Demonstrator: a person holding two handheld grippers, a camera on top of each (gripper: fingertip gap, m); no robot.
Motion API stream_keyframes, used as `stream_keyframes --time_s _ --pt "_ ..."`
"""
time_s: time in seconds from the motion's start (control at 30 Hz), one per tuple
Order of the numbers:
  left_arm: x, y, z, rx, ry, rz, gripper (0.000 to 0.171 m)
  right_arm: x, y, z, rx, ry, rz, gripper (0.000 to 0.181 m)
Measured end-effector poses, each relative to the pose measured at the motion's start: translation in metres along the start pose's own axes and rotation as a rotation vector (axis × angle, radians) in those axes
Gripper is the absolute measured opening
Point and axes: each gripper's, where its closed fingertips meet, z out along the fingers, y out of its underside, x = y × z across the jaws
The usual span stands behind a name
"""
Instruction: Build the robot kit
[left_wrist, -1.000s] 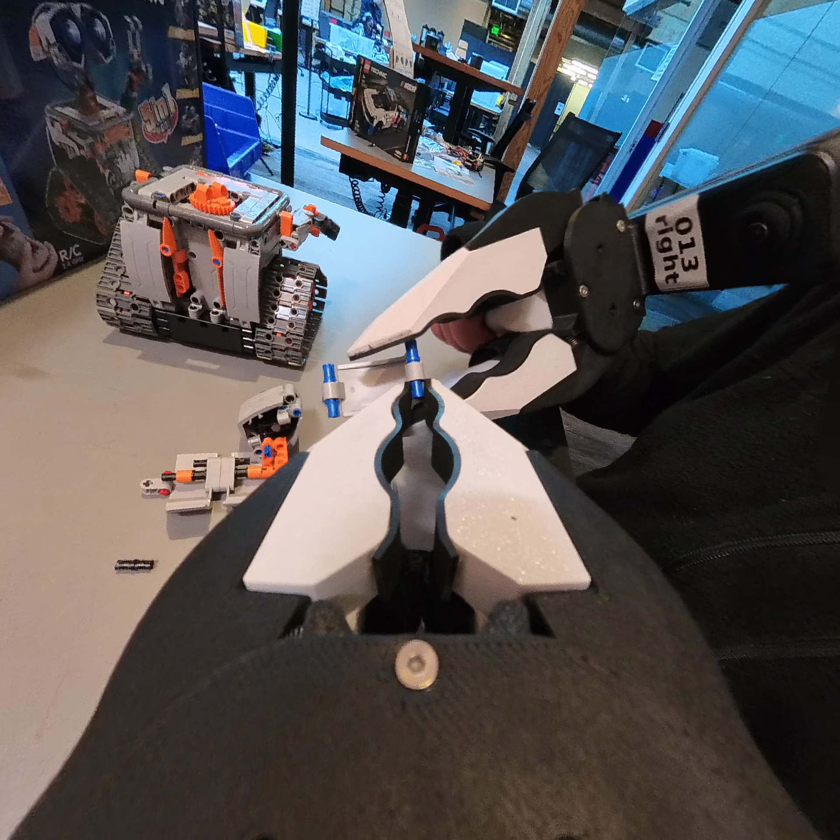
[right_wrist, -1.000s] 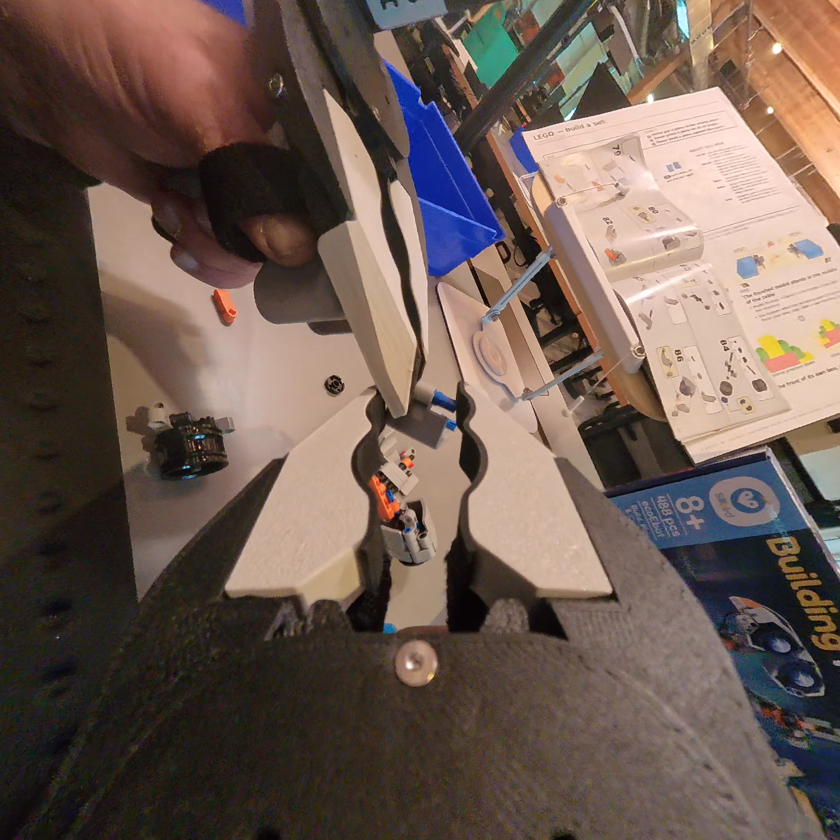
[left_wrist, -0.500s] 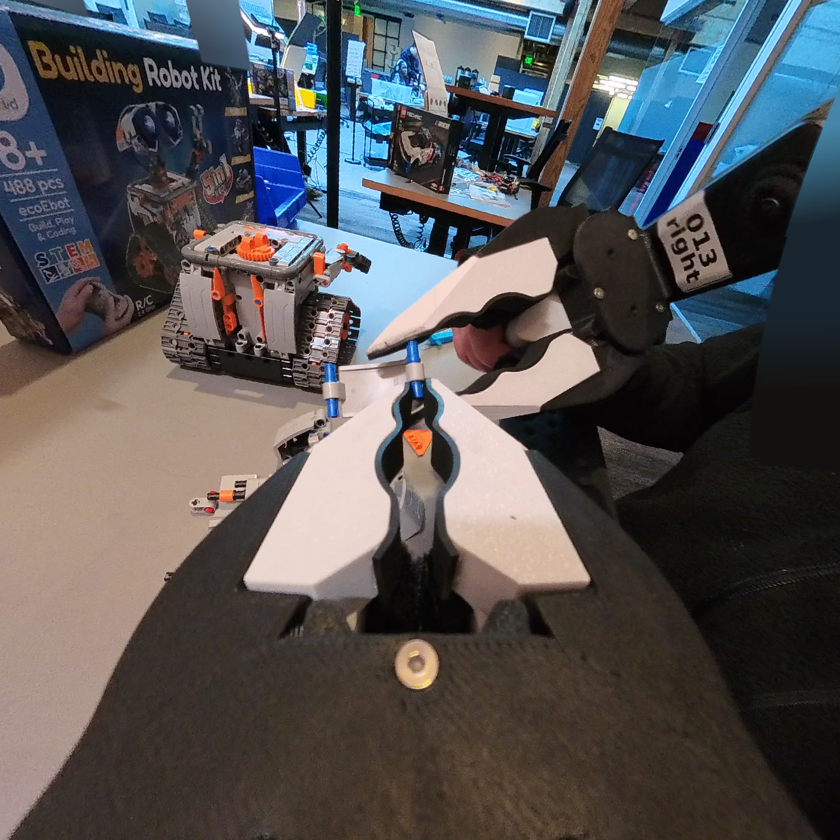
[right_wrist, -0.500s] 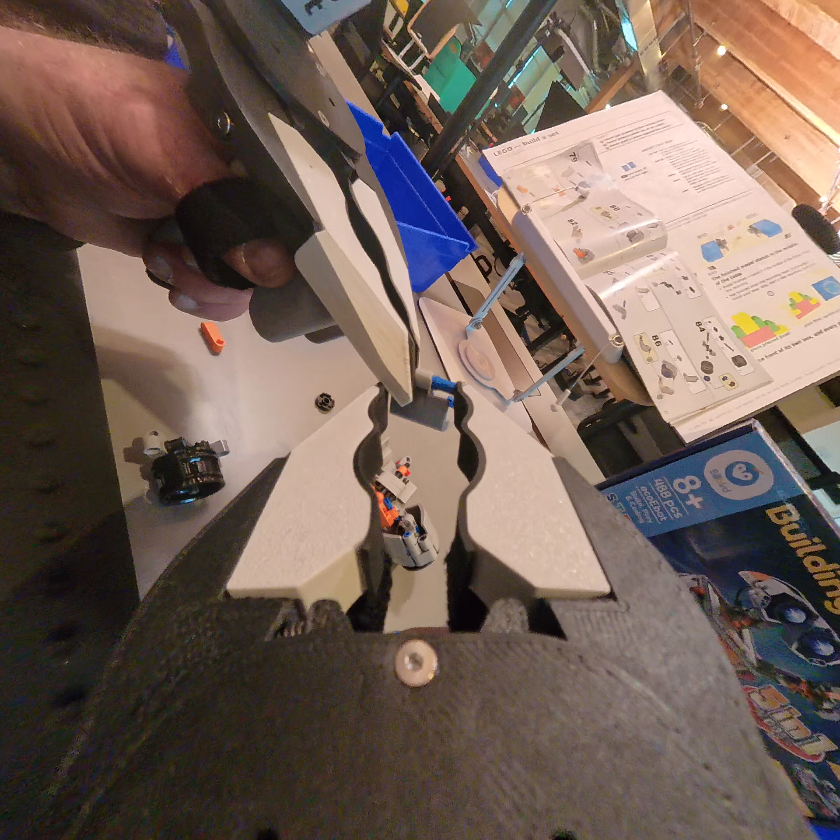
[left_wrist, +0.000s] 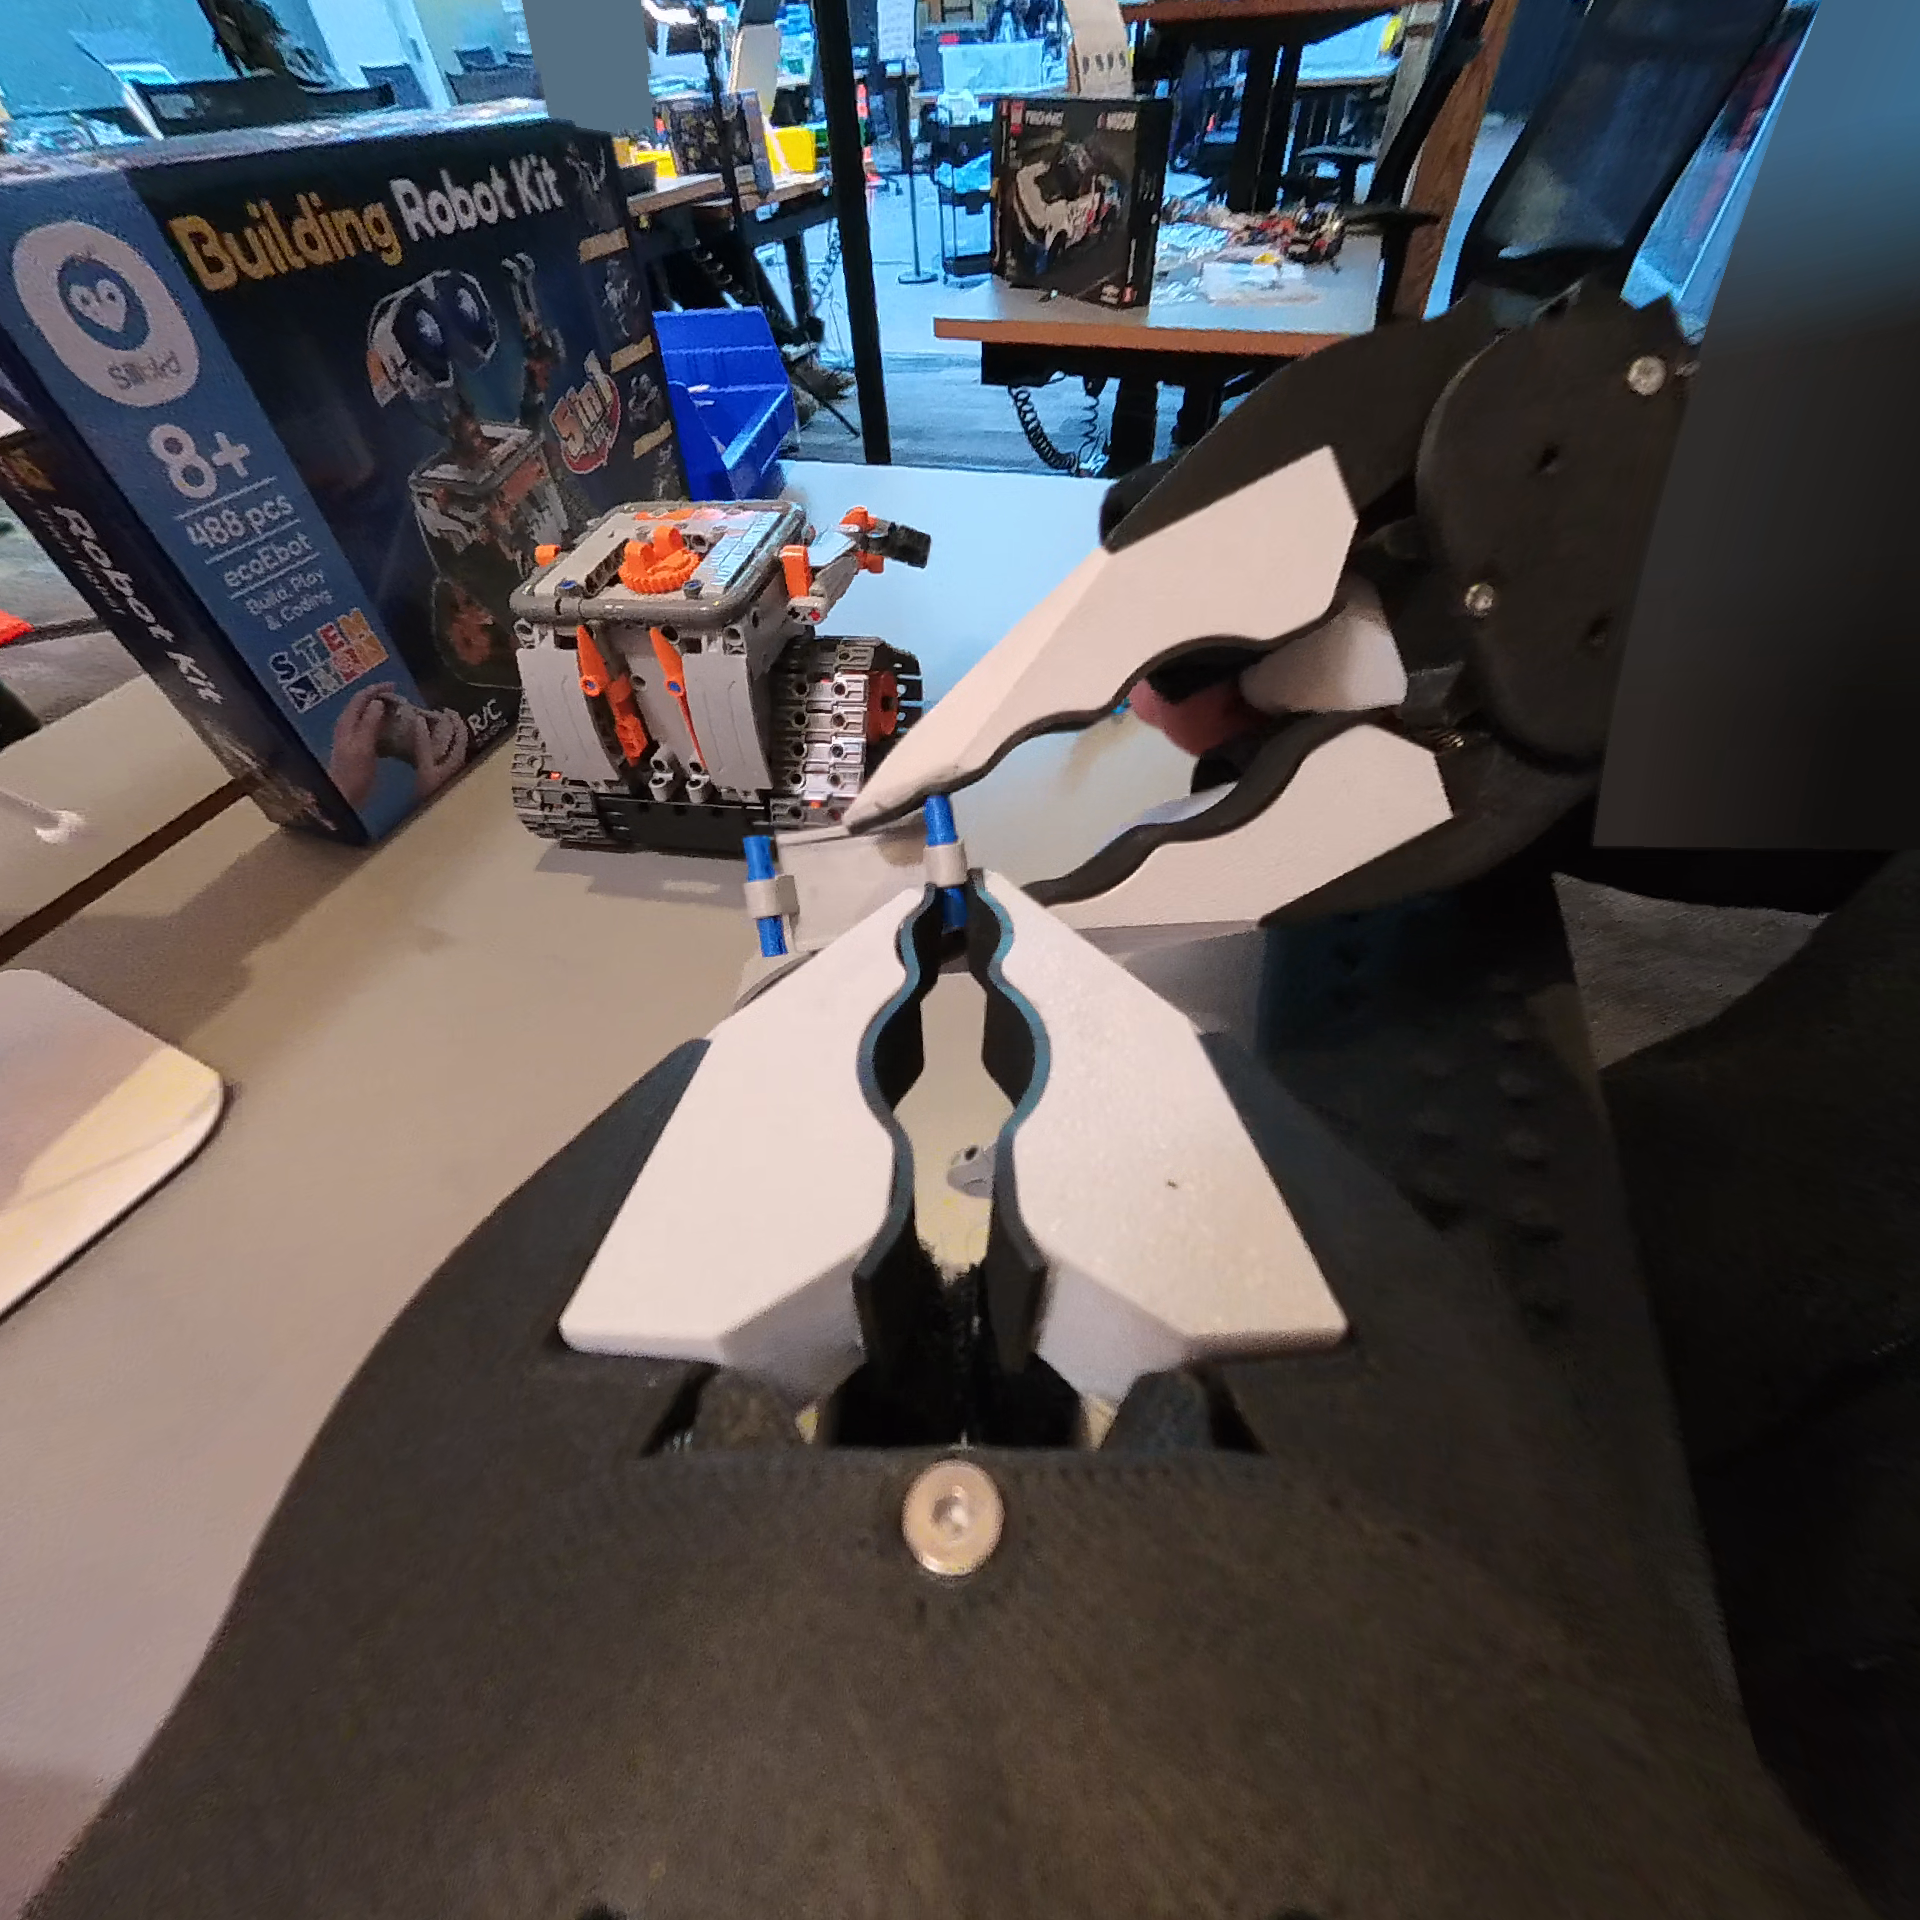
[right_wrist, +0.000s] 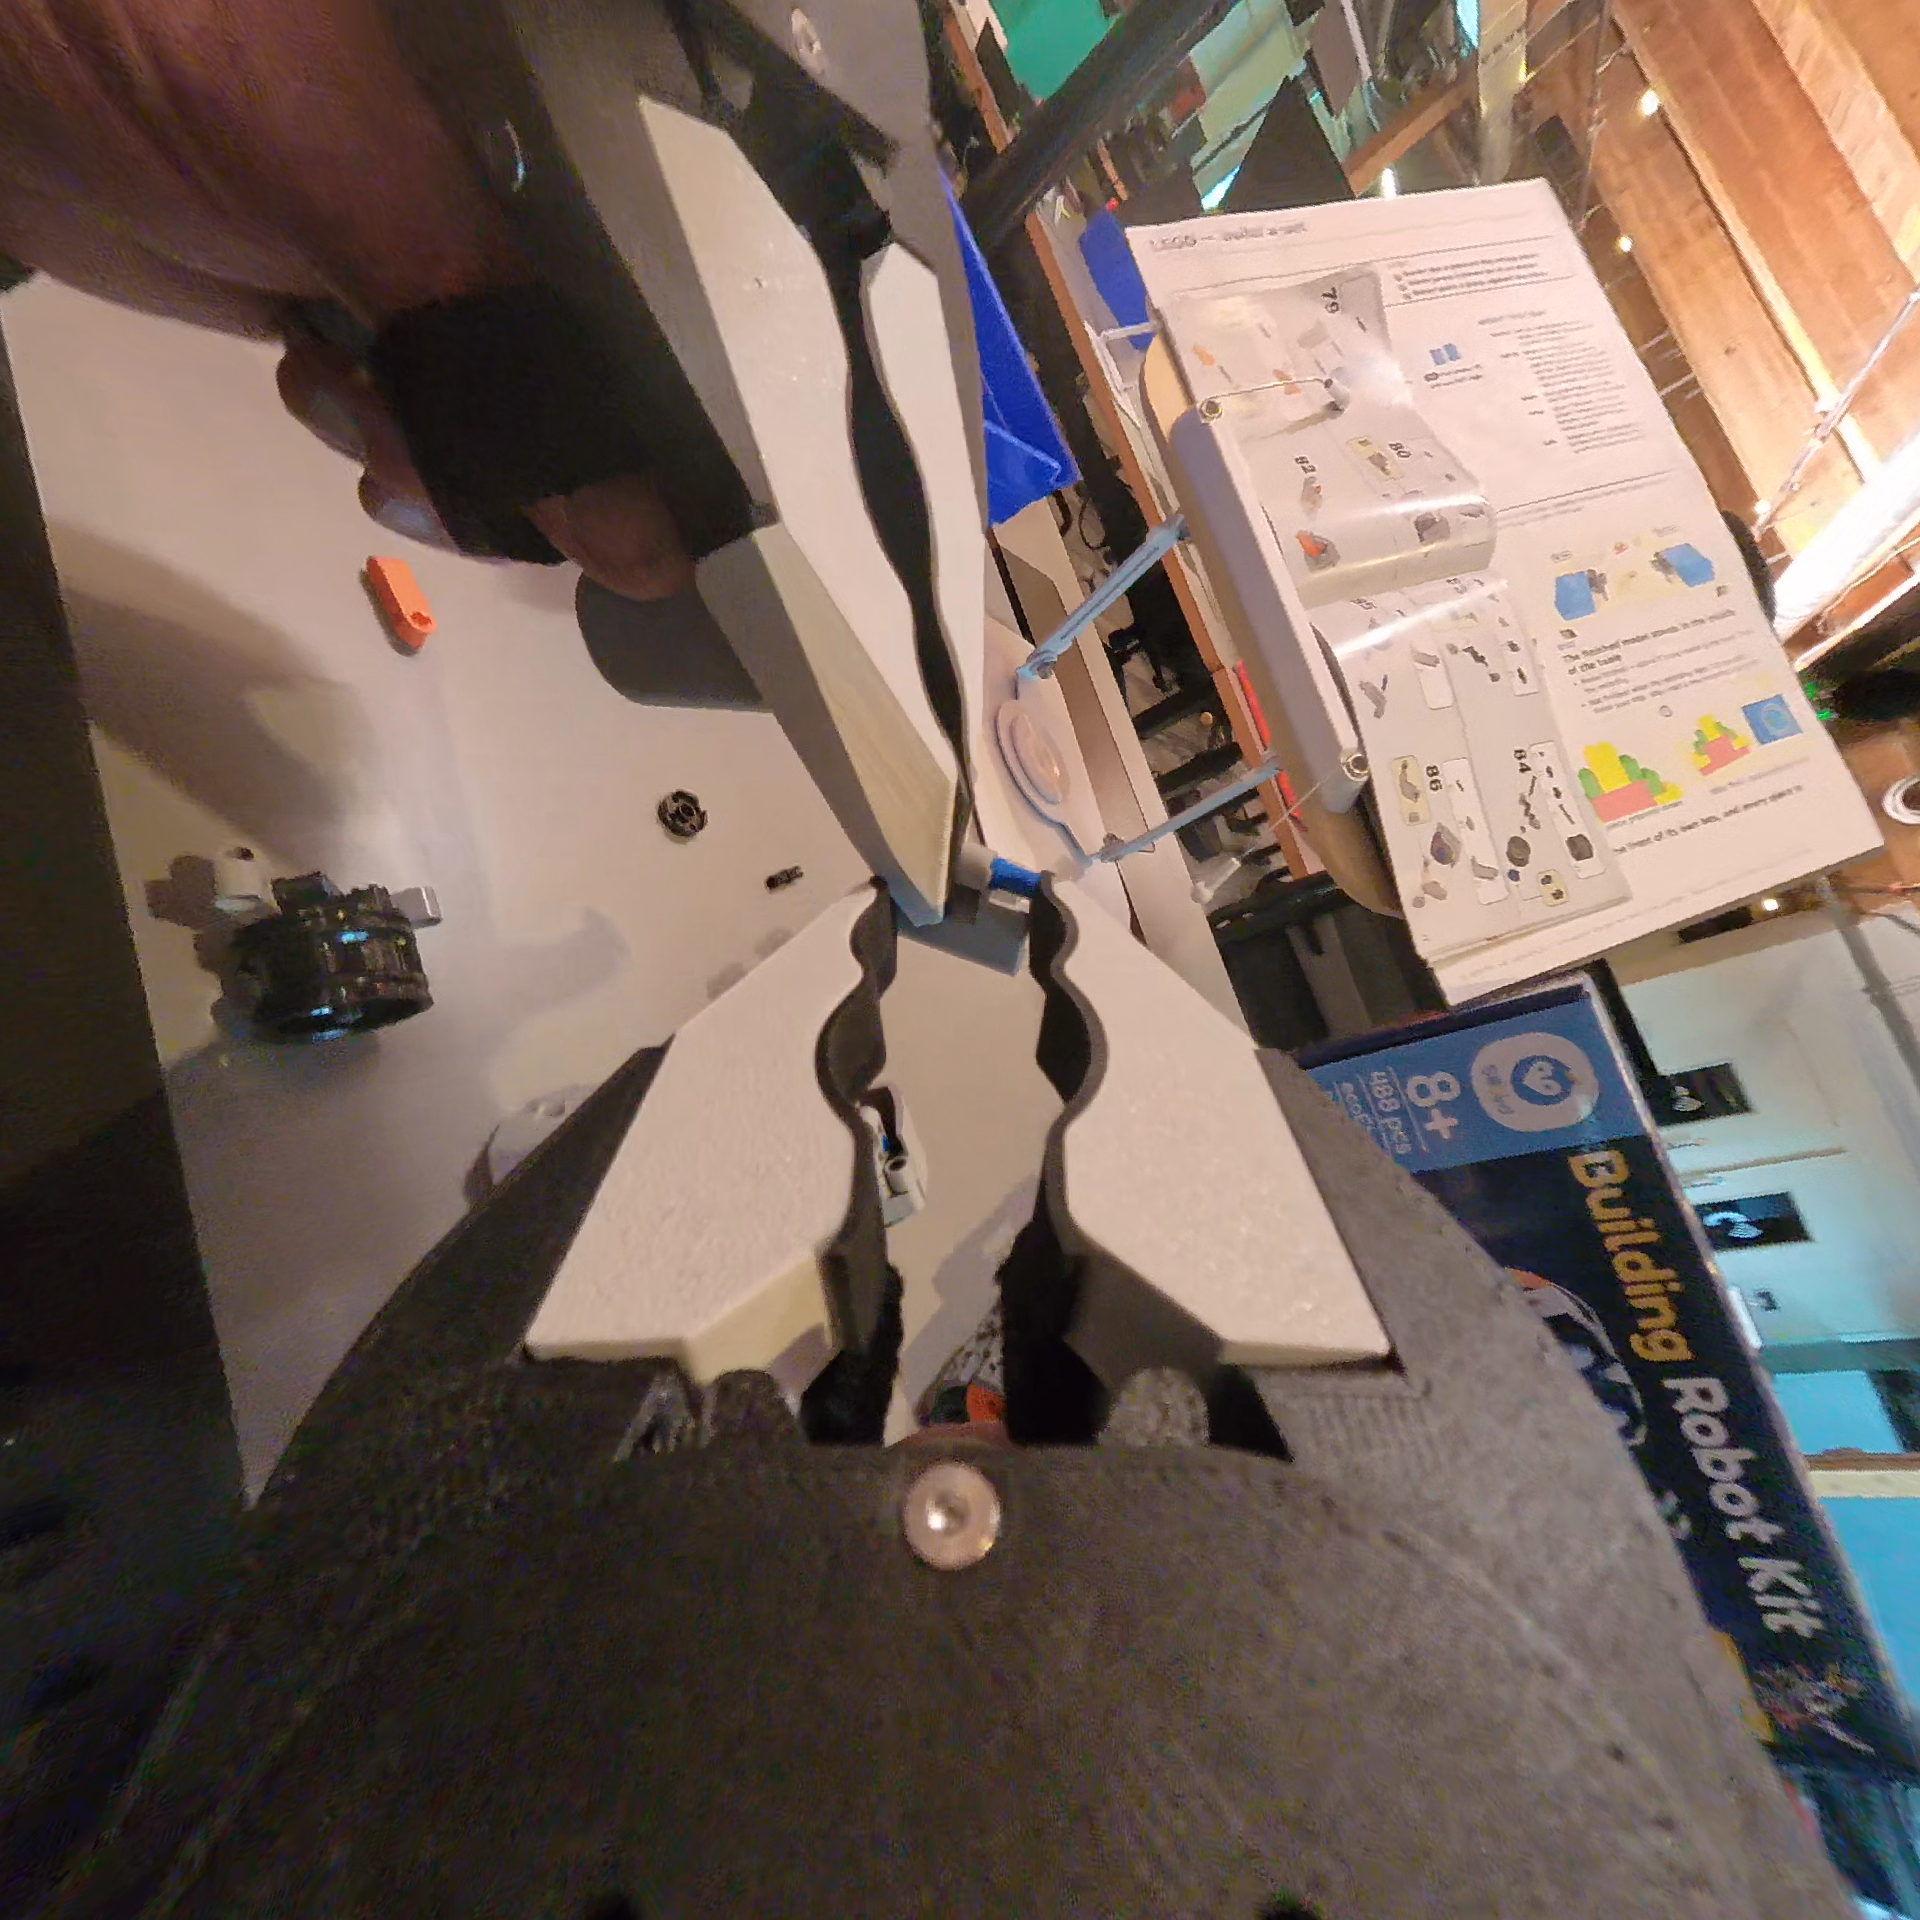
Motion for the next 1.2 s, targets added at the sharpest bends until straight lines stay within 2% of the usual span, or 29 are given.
stream_keyframes --time_s 0.27,0.33,0.43,0.57,0.83,1.0,1.2 --pt "-0.002 0.008 0.004 -0.071 -0.054 0.083 0.0 -0.004 0.007 0.003 -0.063 0.018 -0.105 0.022" --pt "-0.003 0.006 0.002 -0.061 -0.043 0.072 0.0 -0.002 0.004 0.003 -0.025 0.017 -0.077 0.024" --pt "-0.003 0.0 0.0 -0.045 -0.04 0.073 0.001 -0.005 -0.001 0.0 0.039 -0.035 -0.029 0.041" --pt "-0.002 -0.005 -0.006 -0.032 -0.022 0.037 0.001 0.005 0.0 -0.008 0.068 -0.059 0.027 0.042" --pt "0.01 -0.003 -0.007 -0.052 0.059 0.001 0.001 -0.002 -0.001 -0.011 0.076 -0.101 -0.039 0.025" --pt "0.018 0.003 -0.009 -0.113 0.114 0.019 0.001 -0.012 0.002 -0.014 0.07 -0.192 -0.072 0.01" --pt "0.031 0.009 -0.018 -0.139 0.213 0.004 0.003 -0.033 -0.005 -0.025 0.119 -0.387 0.08 0.005"
